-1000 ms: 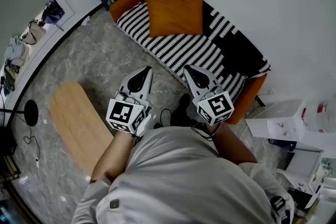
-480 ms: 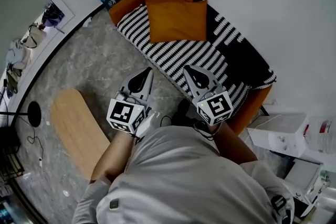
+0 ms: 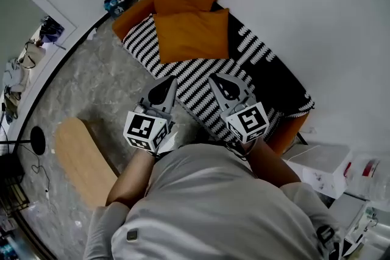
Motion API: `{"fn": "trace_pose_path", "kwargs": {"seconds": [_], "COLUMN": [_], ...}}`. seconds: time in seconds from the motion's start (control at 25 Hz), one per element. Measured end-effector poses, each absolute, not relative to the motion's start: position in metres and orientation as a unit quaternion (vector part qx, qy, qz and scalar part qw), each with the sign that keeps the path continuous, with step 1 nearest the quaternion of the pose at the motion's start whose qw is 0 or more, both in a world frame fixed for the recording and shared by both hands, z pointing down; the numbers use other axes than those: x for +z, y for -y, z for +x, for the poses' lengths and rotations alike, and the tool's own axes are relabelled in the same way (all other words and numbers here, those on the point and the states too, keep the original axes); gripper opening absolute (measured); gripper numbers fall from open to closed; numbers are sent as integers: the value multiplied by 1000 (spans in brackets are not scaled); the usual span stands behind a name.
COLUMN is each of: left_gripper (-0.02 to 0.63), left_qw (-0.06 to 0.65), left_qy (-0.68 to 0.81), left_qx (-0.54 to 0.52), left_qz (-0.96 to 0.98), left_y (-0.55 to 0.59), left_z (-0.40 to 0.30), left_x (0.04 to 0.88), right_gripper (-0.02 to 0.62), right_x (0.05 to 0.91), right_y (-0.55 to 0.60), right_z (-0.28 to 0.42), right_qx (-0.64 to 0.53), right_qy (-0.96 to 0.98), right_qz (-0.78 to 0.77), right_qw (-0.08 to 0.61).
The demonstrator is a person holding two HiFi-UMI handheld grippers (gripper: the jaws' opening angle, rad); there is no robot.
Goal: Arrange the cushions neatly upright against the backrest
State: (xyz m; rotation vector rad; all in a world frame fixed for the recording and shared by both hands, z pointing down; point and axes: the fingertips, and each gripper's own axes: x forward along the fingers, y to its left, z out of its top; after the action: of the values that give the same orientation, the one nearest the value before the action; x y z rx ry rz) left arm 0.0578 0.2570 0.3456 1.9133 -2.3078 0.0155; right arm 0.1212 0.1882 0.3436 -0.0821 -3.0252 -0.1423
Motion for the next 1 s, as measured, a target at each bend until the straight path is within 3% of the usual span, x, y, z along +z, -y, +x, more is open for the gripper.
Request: {"fn": "trace_pose_path", "kwargs": {"seconds": [0.52, 1.0], "left_gripper": [9, 9], "left_qw": [83, 101], "left_qy": [751, 728], "left_qx": [24, 28], "left_qz": [655, 677], "left_y": [-164, -87], "left_z": [49, -25], "left_x": [359, 381], "right_gripper": [26, 26], "right_x": [357, 378], "right_y": [-104, -31], "right_z": [114, 49], "right_qx": [-35, -31], "right_qy": [997, 996], "right_qz": [-14, 10], "right_qw": [64, 87]}}
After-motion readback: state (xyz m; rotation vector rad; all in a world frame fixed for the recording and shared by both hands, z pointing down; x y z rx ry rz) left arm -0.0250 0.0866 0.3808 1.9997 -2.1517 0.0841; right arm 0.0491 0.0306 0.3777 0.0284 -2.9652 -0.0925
